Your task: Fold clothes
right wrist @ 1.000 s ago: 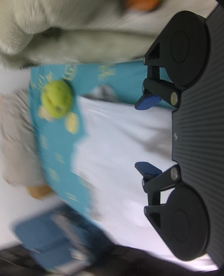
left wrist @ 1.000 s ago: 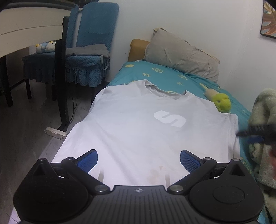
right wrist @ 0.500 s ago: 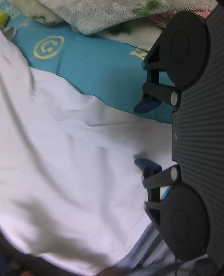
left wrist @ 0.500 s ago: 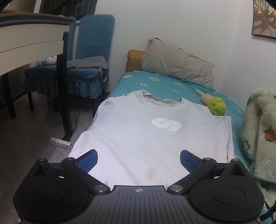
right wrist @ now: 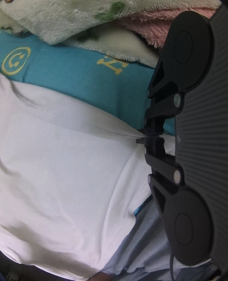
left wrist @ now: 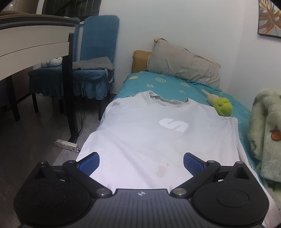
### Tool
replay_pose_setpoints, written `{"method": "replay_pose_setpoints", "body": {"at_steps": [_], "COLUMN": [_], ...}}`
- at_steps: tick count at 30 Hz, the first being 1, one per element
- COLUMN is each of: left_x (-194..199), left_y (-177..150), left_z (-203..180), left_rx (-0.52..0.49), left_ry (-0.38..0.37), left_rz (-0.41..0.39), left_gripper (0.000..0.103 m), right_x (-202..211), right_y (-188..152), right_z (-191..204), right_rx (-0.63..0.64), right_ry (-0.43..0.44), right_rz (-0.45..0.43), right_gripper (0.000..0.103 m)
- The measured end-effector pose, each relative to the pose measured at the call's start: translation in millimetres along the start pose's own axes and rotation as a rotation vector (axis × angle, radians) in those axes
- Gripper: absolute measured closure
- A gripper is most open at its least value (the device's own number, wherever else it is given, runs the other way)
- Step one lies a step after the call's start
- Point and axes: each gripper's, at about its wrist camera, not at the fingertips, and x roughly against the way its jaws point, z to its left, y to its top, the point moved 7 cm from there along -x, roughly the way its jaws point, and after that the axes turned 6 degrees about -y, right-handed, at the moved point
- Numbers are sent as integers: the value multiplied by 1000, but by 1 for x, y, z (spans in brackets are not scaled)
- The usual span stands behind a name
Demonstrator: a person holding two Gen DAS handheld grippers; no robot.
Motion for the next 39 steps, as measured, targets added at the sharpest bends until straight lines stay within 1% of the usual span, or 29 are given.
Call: {"method": "replay_pose_setpoints", "body": {"at_steps": [3, 5, 6, 7, 8, 9, 10, 16, 17, 21, 24, 25, 27, 31, 33, 34, 35, 36, 37, 38, 39], "left_x": [-1, -1, -1, -1, 0, 0, 0, 2, 2, -2, -12, -17, -28, -51, -63, -69, -75, -80, -82, -85, -85], "left_y": [-2, -2, -2, -1, 0, 0, 1, 6, 6, 4, 3, 3, 3, 6, 7, 5, 4, 3, 2, 1, 1], "left_z": [-4, -6, -6, -7, -8, -8, -9, -13, -13, -14, -11, -10, -8, -3, -1, 1, 3, 5, 7, 9, 11], "left_rx": [-18, -24, -22, -21, -22, -23, -22, 18, 22, 25, 31, 33, 42, 73, 91, 93, 95, 101, 116, 130, 141], "left_ry": [-3, -7, -11, -14, -14, -15, -17, -56, -60, -67, -65, -64, -60, -70, -76, -70, -64, -60, -63, -66, -68], "left_rz": [7, 10, 10, 9, 6, 3, 1, -1, -2, 2, 14, 18, 26, 45, 58, 69, 79, 90, 100, 110, 113], "left_gripper": [0, 0, 0, 0, 0, 0, 0, 0, 0, 0, 0, 0, 0, 0, 0, 0, 0, 0, 0, 0, 1], "right_x": [-3, -2, 4, 11, 18, 25, 32, 105, 114, 121, 84, 79, 51, -2, -12, -16, -20, -25, -29, -24, -14], "right_y": [-6, -10, -10, -9, -9, -8, -7, 65, 81, 156, 215, 234, 262, 305, 312, 315, 317, 320, 323, 321, 321], "right_z": [0, -2, -4, -6, -8, -10, -12, -35, -42, -92, -159, -173, -198, -235, -236, -235, -235, -235, -234, -229, -221], "right_rx": [54, 60, 55, 48, 41, 34, 27, -195, -238, -491, -743, -825, -971, -1137, -1145, -1146, -1147, -1147, -1148, -1128, -1071], "right_ry": [-35, -47, -34, -18, -2, 15, 31, 105, 105, 100, 109, 113, 120, 66, 52, 46, 40, 34, 28, 27, -31], "right_rz": [45, 60, 38, 12, -15, -41, -68, -479, -561, -830, -962, -998, -1039, -971, -951, -942, -933, -923, -914, -947, -996], "right_gripper": [95, 94, 88, 60, 44, 24, 22, 22, 22, 22, 22, 22, 22, 23, 24, 30, 43, 75, 87, 93, 94]}}
